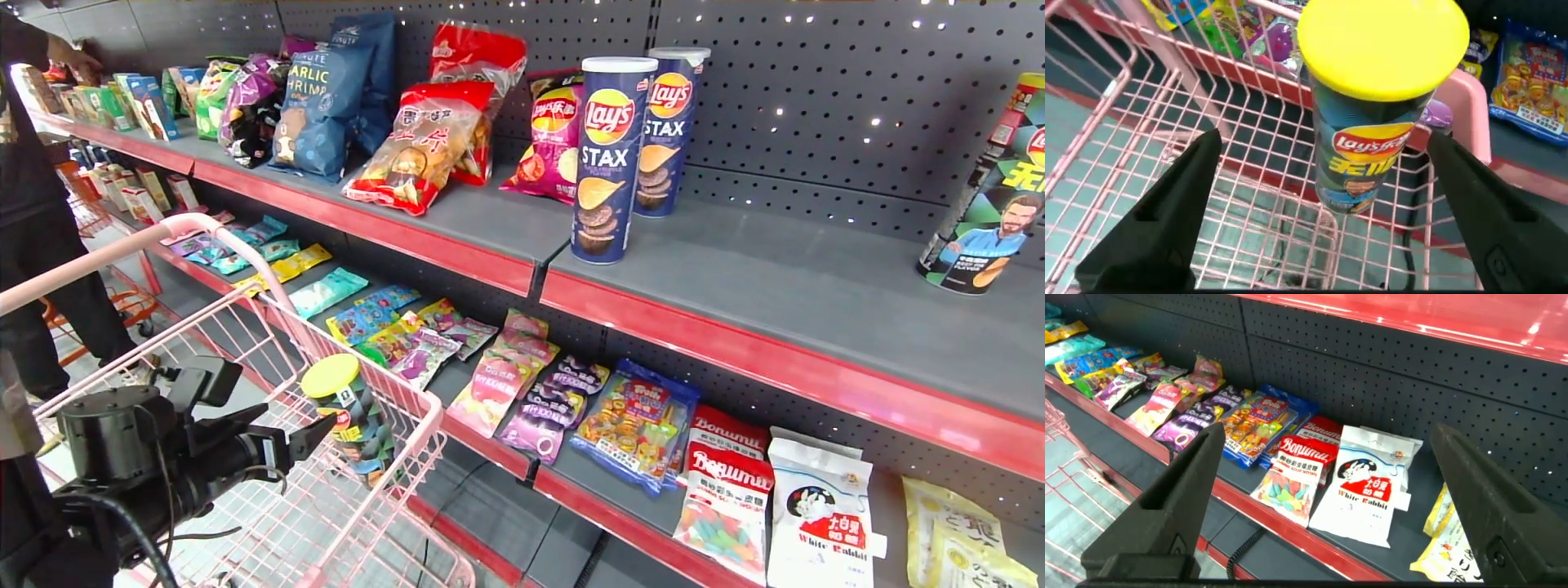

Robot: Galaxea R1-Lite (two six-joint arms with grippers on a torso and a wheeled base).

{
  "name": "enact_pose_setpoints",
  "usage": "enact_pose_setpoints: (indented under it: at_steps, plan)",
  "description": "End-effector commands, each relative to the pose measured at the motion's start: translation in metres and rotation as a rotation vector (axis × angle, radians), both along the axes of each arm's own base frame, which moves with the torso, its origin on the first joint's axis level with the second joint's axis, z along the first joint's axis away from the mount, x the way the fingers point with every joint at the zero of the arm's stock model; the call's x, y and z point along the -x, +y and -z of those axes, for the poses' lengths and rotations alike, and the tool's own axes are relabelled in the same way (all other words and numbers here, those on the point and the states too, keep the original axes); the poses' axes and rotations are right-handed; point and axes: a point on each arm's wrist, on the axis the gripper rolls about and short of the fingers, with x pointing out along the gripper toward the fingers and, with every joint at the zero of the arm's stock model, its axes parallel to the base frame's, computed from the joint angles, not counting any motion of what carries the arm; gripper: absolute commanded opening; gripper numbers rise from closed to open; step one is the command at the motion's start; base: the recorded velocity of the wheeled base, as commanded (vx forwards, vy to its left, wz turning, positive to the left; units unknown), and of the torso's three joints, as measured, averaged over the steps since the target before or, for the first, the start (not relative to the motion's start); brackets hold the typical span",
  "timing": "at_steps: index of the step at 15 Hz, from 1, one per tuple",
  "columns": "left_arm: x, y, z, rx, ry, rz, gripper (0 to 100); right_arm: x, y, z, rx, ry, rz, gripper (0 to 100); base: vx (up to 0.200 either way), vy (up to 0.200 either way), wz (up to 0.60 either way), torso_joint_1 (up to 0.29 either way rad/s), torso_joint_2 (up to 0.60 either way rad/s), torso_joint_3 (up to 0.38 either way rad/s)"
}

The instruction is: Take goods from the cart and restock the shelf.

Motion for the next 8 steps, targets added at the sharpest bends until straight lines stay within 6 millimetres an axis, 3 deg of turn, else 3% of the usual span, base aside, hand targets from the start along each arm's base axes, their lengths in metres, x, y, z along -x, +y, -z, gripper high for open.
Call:
enact_pose_setpoints:
  at_steps: [1,8]
  plan:
    - [-0.009,-0.006,0.023,0.000,0.055,0.030,100,0.000,0.000,0.000,0.001,0.000,0.000,100,0.000,0.000,0.00,0.000,0.00,0.000]
    - [-0.048,-0.012,0.028,-0.006,-0.041,0.038,100,0.000,0.000,0.000,0.001,0.000,0.000,100,0.000,0.000,0.00,0.000,0.00,0.000]
